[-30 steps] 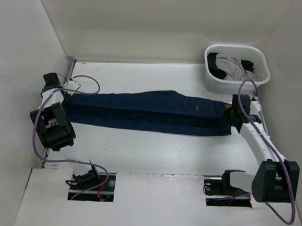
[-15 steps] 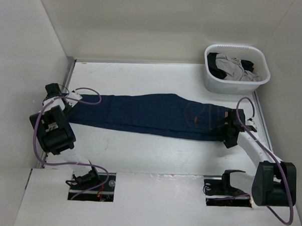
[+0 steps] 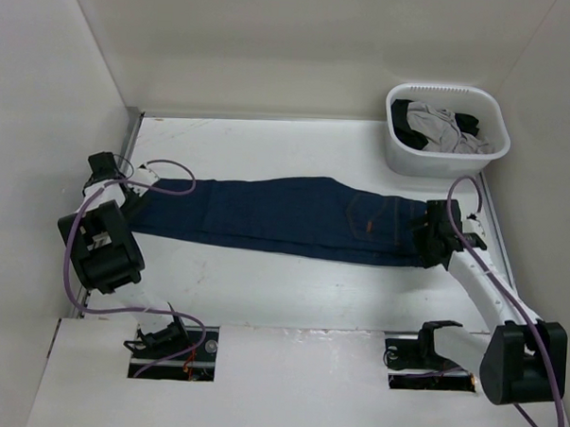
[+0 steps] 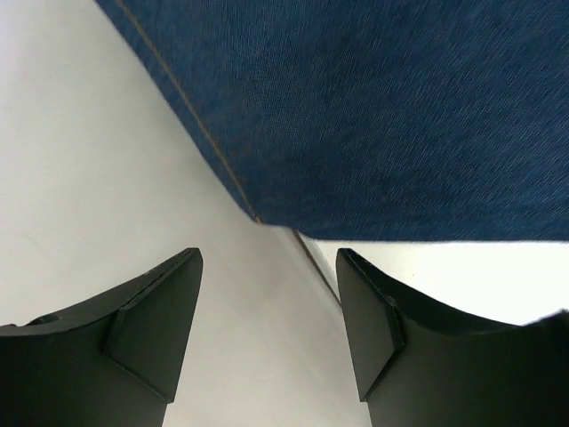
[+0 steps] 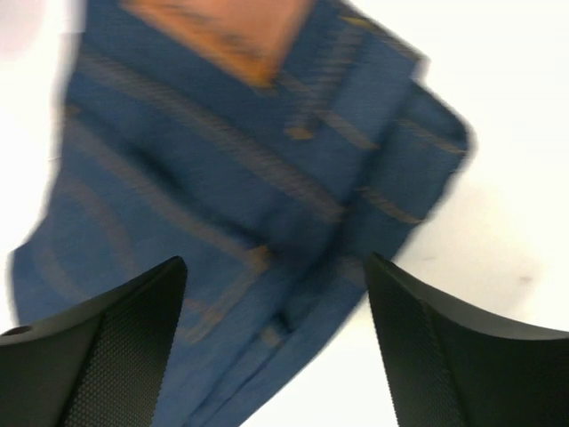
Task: Fold and stack the trousers
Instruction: Fold the trousers
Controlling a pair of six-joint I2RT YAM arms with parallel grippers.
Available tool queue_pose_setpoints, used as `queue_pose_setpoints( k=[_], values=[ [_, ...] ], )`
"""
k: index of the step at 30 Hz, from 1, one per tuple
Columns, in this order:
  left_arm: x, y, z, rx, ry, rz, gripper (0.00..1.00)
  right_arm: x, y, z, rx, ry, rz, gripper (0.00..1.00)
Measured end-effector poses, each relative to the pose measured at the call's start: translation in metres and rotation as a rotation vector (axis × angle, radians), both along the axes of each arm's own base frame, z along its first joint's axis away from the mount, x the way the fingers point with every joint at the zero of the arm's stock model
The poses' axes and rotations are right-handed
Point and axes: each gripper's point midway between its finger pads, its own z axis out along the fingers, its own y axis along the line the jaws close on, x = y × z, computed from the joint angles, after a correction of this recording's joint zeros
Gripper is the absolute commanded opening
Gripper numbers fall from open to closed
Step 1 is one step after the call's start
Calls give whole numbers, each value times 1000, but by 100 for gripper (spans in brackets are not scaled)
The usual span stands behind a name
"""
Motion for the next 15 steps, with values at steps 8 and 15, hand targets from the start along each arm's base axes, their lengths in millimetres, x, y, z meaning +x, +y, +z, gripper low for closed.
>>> queue_pose_setpoints(
  k=[8, 15],
  values=[
    [6, -9, -19, -25, 29, -28, 59, 13, 3, 2, -17, -1, 12, 68],
    [12, -21, -26, -33, 46, -60, 58, 11, 3, -24, -23, 78, 14, 66]
  ],
)
